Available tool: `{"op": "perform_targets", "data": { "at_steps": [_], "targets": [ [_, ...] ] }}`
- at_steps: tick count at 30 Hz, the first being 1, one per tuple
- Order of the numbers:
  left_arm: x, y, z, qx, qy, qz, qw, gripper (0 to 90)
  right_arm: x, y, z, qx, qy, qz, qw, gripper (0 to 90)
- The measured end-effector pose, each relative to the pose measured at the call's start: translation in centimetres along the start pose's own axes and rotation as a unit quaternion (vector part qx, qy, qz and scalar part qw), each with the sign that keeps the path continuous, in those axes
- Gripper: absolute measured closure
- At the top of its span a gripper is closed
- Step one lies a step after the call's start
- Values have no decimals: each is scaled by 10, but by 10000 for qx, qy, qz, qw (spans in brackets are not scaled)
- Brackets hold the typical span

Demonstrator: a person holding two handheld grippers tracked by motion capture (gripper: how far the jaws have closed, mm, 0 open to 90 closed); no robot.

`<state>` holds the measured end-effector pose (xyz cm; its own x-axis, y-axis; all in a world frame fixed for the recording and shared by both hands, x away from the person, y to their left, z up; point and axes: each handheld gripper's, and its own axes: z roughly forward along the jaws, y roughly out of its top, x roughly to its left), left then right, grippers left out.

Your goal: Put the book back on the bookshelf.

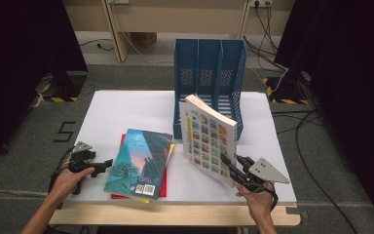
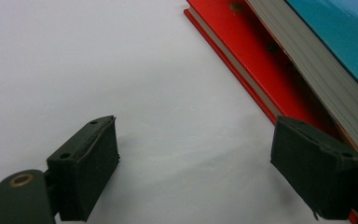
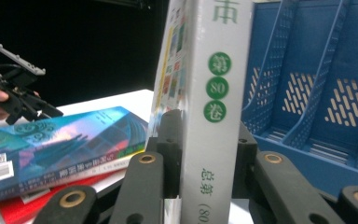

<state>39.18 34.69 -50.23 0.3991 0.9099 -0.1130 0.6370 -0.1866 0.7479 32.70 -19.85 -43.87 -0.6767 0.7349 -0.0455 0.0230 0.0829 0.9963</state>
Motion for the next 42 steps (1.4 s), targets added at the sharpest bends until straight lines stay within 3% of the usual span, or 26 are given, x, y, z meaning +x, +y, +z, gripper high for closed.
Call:
{"op": "perform_targets", "data": {
  "at_steps": [7,12,14,17,20,24,27,37,42],
  "targets": [
    [0,0,0,11,7,35,10000,145,2,-10,-11,68,31,86,9999,730],
    [-1,0,0,14,22,70,10000,145,2,-14,-19,166,64,-95,9998,723],
    [-1,0,0,14,38,89,10000,145,3,-15,-20,193,70,-5,9998,720],
    [-2,0,1,28,39,107,9999,137,2,-12,-22,206,59,-120,9997,703],
    [-3,0,1,41,53,114,9999,130,2,-8,-19,201,15,-57,9998,675],
    [-3,-1,2,47,73,166,9998,123,3,1,-10,226,29,-180,9996,679],
    [-3,-1,2,47,64,183,9998,120,5,8,-3,189,2,-168,9997,634],
    [-7,-1,5,99,139,411,9990,82,3,20,10,20,63,-38,10000,662],
    [-8,-1,5,106,149,412,9990,78,1,20,10,13,44,55,10000,678]
  ]
}}
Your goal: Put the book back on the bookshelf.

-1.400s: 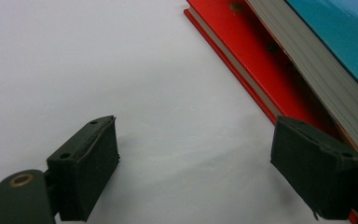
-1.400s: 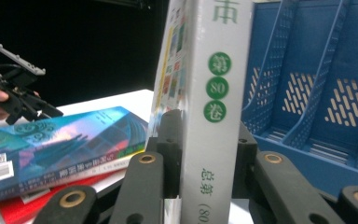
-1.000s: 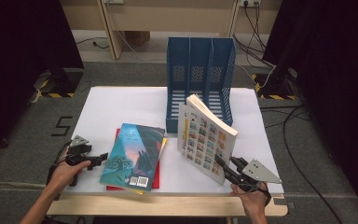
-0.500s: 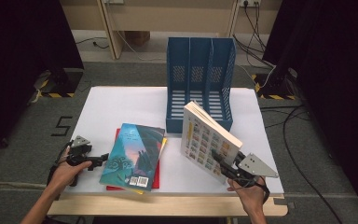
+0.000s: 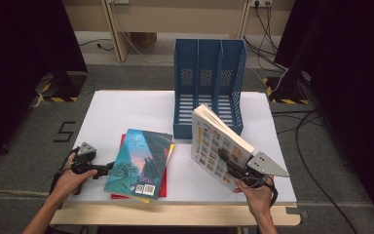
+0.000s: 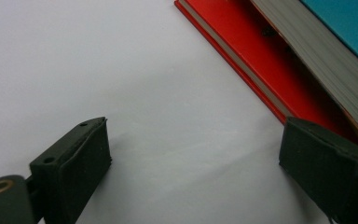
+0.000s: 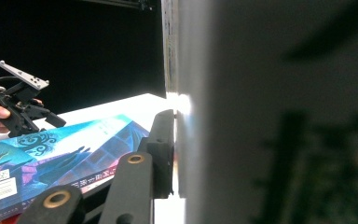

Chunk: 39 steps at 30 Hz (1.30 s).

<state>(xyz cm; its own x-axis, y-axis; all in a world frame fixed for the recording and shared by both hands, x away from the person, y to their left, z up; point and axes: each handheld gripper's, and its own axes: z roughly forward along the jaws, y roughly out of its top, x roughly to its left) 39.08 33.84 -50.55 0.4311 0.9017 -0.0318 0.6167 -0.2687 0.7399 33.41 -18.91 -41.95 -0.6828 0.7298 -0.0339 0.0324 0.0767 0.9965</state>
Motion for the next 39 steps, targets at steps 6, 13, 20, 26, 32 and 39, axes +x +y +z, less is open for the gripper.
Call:
{"op": "perform_targets", "data": {
  "at_steps": [6,13,20,26,32,39],
  "targets": [
    [0,0,0,3,7,14,10000,76,0,0,0,2,28,60,10000,718],
    [-1,0,0,7,13,16,10000,75,2,0,0,-60,12,189,9998,738],
    [0,0,0,10,6,14,10000,74,2,6,1,-75,45,159,9998,741],
    [0,0,0,8,5,14,10000,74,4,25,1,-52,17,57,10000,742],
    [0,0,0,8,3,15,10000,74,5,54,2,-124,-41,46,9999,742],
    [0,0,0,11,-2,9,10000,73,6,91,15,-290,-4,-68,9996,742]
  ]
}}
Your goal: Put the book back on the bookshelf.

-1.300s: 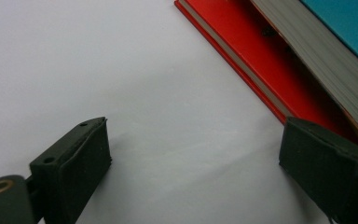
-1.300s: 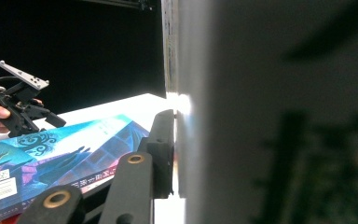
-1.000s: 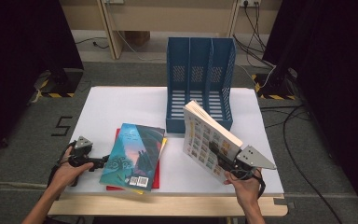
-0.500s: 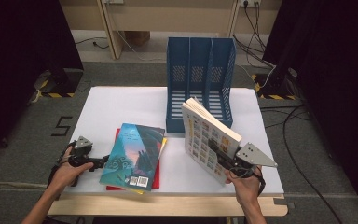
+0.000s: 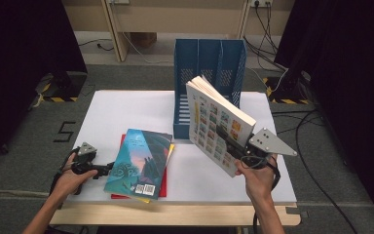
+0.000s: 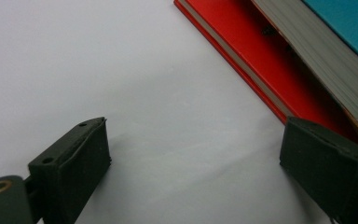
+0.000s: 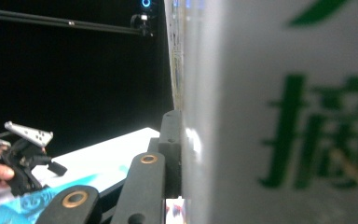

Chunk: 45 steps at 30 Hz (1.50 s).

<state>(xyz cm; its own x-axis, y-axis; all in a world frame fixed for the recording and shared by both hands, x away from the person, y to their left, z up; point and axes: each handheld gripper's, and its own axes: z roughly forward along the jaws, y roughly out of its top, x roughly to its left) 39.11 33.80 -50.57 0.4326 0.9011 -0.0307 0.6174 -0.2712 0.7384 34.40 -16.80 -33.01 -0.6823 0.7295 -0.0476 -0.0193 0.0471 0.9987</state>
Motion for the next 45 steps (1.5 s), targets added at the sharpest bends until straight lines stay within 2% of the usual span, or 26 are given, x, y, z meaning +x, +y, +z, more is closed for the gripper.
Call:
{"op": "perform_targets", "data": {
  "at_steps": [5,6,8,9,19,32,37,38,39,40,41,42,45],
  "targets": [
    [0,0,0,-1,3,2,10000,73,0,17,12,-16,35,28,10000,742],
    [0,0,0,-1,1,3,10000,73,-1,24,20,-12,37,60,10000,742],
    [0,0,0,-3,2,2,10000,73,-2,26,25,-7,31,64,10000,742],
    [0,0,0,-4,1,1,10000,73,-3,30,35,10,5,55,10000,743],
    [0,0,0,8,3,4,10000,73,-10,30,75,94,-246,102,9996,743],
    [0,0,0,5,6,6,10000,72,-21,34,100,262,-548,155,9980,742],
    [0,0,0,6,6,6,10000,72,-24,31,110,333,-571,287,9974,743],
    [0,0,0,5,6,6,10000,72,-28,34,121,439,-601,384,9965,743],
    [0,0,0,17,-2,1,10000,72,-28,34,121,439,-601,384,9965,743],
    [0,0,0,17,1,4,10000,71,-33,39,136,527,-673,486,9952,743],
    [0,0,0,18,2,4,10000,71,-33,39,136,527,-673,486,9952,743],
    [0,0,0,18,4,5,10000,72,-35,41,150,535,-803,441,9944,743],
    [0,0,0,16,-5,-1,10000,72,-38,39,161,503,-953,457,9931,742]
  ]
}}
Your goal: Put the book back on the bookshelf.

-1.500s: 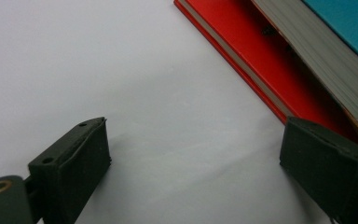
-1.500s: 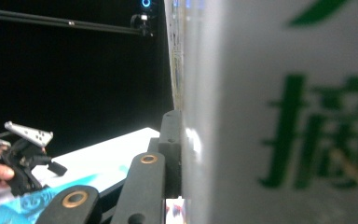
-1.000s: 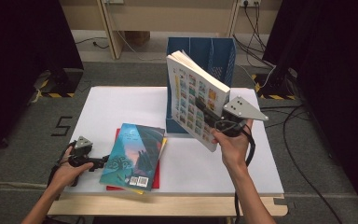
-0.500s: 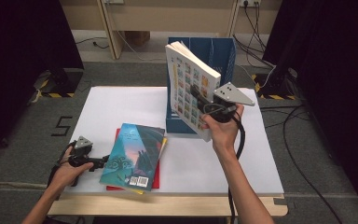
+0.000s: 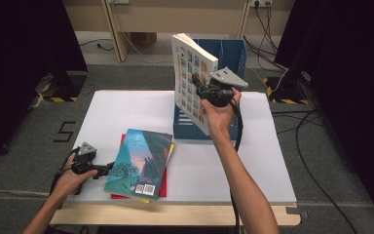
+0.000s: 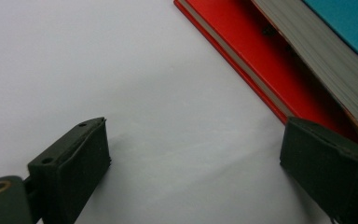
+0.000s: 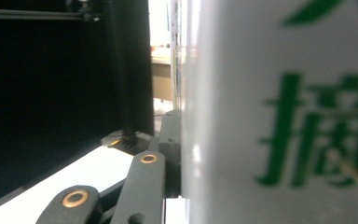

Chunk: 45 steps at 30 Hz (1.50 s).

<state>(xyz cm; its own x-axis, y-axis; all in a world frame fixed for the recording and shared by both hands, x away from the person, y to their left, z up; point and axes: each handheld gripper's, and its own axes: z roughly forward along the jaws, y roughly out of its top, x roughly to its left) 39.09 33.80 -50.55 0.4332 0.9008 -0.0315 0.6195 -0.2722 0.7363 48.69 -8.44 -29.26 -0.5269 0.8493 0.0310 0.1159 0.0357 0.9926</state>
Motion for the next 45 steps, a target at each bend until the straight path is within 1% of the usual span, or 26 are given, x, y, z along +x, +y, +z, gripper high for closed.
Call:
{"op": "perform_targets", "data": {
  "at_steps": [2,3,4,5,6,7,8,10,13,16,17,20,21,22,24,26,27,31,34,35,37,40,42,43,44,45],
  "targets": [
    [0,0,0,0,1,1,10000,71,-1,-7,11,6,-142,83,9999,743],
    [0,0,0,0,-2,-1,10000,71,-1,-7,11,6,-142,83,9999,743],
    [0,0,0,0,-1,5,10000,71,-3,-12,16,16,-187,164,9997,742],
    [0,0,0,0,-1,5,10000,71,-3,-12,16,16,-187,164,9997,742],
    [0,0,0,-2,2,7,10000,71,-5,-17,20,6,-228,272,9994,742],
    [0,0,0,-2,2,7,10000,71,-6,-19,22,-4,-263,318,9991,742],
    [0,0,0,-2,3,7,10000,71,-7,-21,23,-17,-275,310,9991,742],
    [0,0,0,-1,3,6,10000,71,-8,-23,27,-51,-336,340,9988,742],
    [0,0,0,1,1,8,10000,71,-9,-24,33,-113,-360,375,9986,742],
    [0,0,0,1,0,6,10000,71,-9,-25,41,-122,-429,536,9976,742],
    [0,0,0,1,0,6,10000,71,-9,-25,41,-122,-429,536,9976,742],
    [0,0,0,0,0,8,10000,71,-10,-26,50,-153,-528,611,9966,742],
    [0,0,0,1,0,7,10000,71,-10,-27,53,-176,-562,621,9963,742],
    [0,0,0,3,0,8,10000,71,-10,-27,59,-192,-647,601,9959,742],
    [0,0,0,2,0,8,10000,71,-10,-27,61,-206,-672,598,9957,742],
    [0,0,0,3,-2,7,10000,70,-9,-25,69,-259,-775,602,9948,742],
    [0,0,0,3,-2,7,10000,70,-9,-25,69,-259,-775,602,9948,742],
    [0,0,0,2,-1,9,10000,70,-6,-25,78,-293,-885,575,9940,742],
    [0,0,0,1,-3,7,10000,70,-3,-26,83,-280,-918,487,9942,742],
    [0,0,0,2,-3,10,10000,70,-2,-28,85,-284,-931,459,9942,742],
    [0,0,0,2,-2,9,10000,70,0,-31,90,-257,-962,502,9938,742],
    [0,0,0,1,-2,10,10000,70,1,-35,93,-259,-988,501,9935,741],
    [0,0,0,3,-3,11,10000,70,1,-39,96,-233,-1047,497,9930,742],
    [0,0,0,3,-4,9,10000,70,0,-44,100,-237,-1067,521,9926,742],
    [0,0,0,3,-4,9,10000,70,0,-44,100,-237,-1067,521,9926,742],
    [0,0,0,3,-3,10,10000,70,-1,-50,103,-271,-1131,600,9914,741]
  ]
}}
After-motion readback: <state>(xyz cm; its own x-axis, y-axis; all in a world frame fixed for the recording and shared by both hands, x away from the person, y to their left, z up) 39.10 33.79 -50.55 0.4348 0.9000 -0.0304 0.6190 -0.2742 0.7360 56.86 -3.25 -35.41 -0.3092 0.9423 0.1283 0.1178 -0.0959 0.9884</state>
